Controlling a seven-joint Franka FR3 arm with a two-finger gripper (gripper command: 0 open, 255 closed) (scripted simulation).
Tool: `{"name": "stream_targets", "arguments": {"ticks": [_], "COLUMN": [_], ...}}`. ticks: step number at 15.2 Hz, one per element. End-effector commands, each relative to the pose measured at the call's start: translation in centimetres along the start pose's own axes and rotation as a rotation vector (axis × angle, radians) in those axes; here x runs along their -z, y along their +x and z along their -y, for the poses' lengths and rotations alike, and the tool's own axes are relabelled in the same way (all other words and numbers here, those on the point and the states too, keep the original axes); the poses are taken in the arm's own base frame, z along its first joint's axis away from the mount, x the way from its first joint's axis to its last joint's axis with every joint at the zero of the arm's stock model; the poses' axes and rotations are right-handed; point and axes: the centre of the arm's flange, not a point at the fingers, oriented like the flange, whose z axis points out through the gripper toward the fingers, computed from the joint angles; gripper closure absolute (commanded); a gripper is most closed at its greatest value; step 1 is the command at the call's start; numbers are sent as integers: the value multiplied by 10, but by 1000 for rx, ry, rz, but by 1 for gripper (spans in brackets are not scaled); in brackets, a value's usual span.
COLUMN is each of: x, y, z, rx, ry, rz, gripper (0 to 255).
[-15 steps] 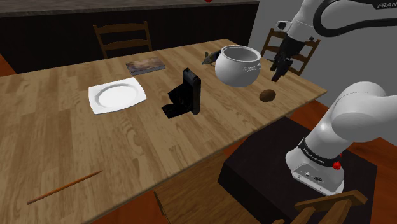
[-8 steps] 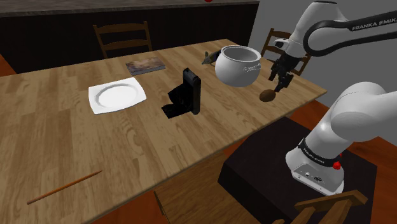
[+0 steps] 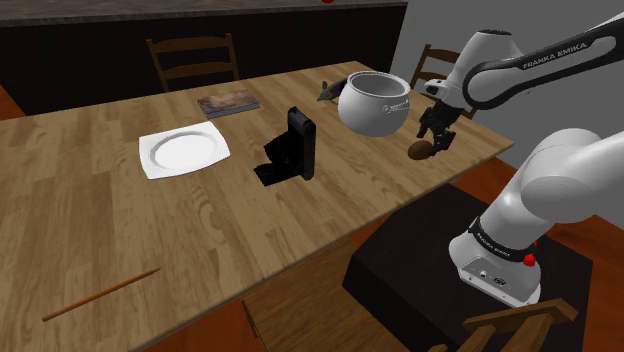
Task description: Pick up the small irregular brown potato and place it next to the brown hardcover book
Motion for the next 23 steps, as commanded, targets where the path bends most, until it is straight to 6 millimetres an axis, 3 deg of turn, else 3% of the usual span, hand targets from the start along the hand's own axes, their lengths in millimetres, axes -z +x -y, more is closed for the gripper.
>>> {"name": "stream_targets", "arguments": {"ticks": [1, 3, 10, 11, 20, 23], "x": [-10, -18, -18, -18, -18, -2], "y": [-1, -1, -1, -1, -1, 1], "z": [0, 0, 0, 0, 0, -1], "rx": [1, 1, 1, 1, 1, 1], "ry": [-1, -1, -1, -1, -1, -1], "rz": [0, 0, 0, 0, 0, 0], "gripper": [0, 0, 0, 255, 255, 255]}}
